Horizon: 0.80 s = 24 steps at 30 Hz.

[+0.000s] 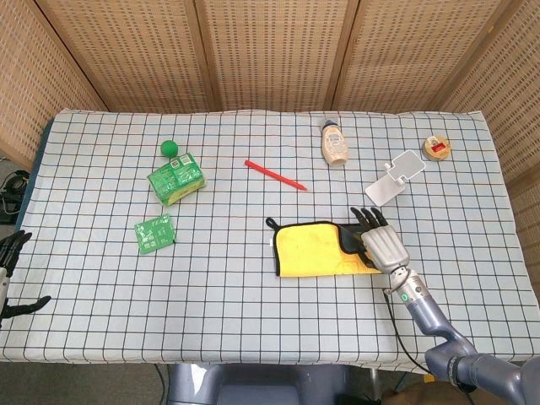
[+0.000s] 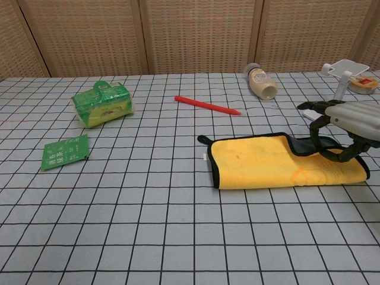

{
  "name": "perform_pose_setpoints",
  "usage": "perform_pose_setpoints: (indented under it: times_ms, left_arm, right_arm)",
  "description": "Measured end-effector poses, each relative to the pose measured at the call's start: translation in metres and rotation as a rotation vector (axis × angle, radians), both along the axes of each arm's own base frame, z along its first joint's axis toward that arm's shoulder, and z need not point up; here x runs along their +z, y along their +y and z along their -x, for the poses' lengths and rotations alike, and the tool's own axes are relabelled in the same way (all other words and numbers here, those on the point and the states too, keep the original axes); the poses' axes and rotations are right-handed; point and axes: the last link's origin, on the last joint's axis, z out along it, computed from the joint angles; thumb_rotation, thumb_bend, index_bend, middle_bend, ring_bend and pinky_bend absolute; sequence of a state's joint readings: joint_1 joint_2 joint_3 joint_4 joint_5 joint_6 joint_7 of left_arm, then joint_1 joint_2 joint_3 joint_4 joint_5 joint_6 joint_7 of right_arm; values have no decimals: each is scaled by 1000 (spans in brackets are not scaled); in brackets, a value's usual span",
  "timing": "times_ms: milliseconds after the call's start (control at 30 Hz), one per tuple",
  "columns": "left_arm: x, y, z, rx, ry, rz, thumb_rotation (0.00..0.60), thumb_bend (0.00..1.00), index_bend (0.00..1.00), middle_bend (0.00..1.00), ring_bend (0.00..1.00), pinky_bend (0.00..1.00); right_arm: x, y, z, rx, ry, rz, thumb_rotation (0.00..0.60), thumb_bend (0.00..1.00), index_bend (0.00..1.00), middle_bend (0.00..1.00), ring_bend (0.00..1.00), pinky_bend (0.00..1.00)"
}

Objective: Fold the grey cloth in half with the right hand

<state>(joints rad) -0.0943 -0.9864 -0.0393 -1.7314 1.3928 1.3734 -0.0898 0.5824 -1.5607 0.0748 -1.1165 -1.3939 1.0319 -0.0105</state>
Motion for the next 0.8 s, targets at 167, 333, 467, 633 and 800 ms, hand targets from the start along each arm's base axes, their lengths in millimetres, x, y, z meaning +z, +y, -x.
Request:
perform_pose_setpoints:
  times_ms: [167, 333, 467, 633, 800]
  left_arm:
    - [-1, 0, -1, -1, -1, 2, 600, 0, 0, 0, 0, 0]
    - [-1, 0, -1, -1, -1, 3, 600, 0, 0, 0, 0, 0]
    - [-1, 0, -1, -1, 0, 5, 600, 0, 0, 0, 0, 0]
    - [-2, 0, -1, 0, 2, 7, 600, 0, 0, 0, 0, 0]
    - [-2, 0, -1, 3, 2, 5, 600, 0, 0, 0, 0, 0]
  right_arm:
    - [8, -12, 4, -115, -92, 29, 600, 697, 664, 97, 0, 0]
    - [14, -23, 11, -228, -158, 60, 600, 696, 664, 96, 0, 14]
    - [16, -30, 18, -312, -190, 76, 600, 695, 663, 96, 0, 25]
    - [16, -38, 27, -383, -191, 89, 600, 500, 389, 31, 0, 33]
    - [12, -41, 32, -400, -185, 81, 600, 166, 10, 0, 0, 39]
